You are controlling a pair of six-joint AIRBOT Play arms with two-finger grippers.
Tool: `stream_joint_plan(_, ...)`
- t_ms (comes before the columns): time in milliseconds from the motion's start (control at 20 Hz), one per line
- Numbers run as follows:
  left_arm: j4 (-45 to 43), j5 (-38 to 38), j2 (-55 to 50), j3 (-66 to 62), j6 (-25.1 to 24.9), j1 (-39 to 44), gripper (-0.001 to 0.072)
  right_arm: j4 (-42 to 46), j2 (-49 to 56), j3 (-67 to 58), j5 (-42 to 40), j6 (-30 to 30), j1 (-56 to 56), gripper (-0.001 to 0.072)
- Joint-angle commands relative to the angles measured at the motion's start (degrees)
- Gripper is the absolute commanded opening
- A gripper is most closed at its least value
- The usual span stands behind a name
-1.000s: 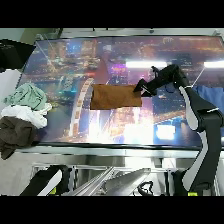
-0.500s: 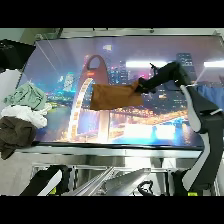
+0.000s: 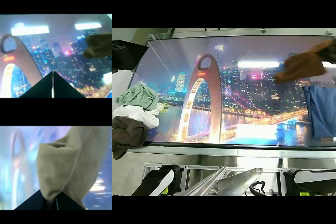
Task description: Fold the shirts.
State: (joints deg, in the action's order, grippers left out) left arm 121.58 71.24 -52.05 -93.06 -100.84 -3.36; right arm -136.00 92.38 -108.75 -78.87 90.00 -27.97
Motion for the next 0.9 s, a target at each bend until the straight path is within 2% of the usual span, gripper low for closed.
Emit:
stream_joint_plan(0,0.0,1.0,0.0,0.0,-0.1,0.0,0.0013,1.5,-3.2,-0.1,-5.5,-1.5,-13.6,0.0024)
stream_joint_plan(100,0.0,1.0,0.0,0.0,0.0,0.0,0.0013,8.4,-3.3,0.0,-11.0,-2.6,-17.7,0.0024)
stream_joint_plan(250,0.0,1.0,0.0,0.0,0.0,0.0,0.0013,24.3,-4.3,1.9,-17.8,-5.0,-19.8,0.0024)
stream_joint_plan(400,0.1,1.0,0.0,0.0,0.0,0.0,0.0013,35.6,-7.5,8.5,-20.7,-10.7,-19.8,0.0024)
stream_joint_plan(600,0.1,1.0,0.0,0.0,0.0,0.0,0.0013,41.5,-12.7,19.4,-22.3,-16.5,-19.8,0.0027)
stream_joint_plan(800,0.0,2.3,0.0,0.0,0.0,0.0,0.0013,45.4,-14.1,29.0,-24.1,-16.6,-19.8,0.0039)
stream_joint_plan(850,0.0,2.6,0.0,0.0,0.0,0.0,0.0013,45.5,-14.1,30.5,-24.2,-16.6,-19.8,0.0174)
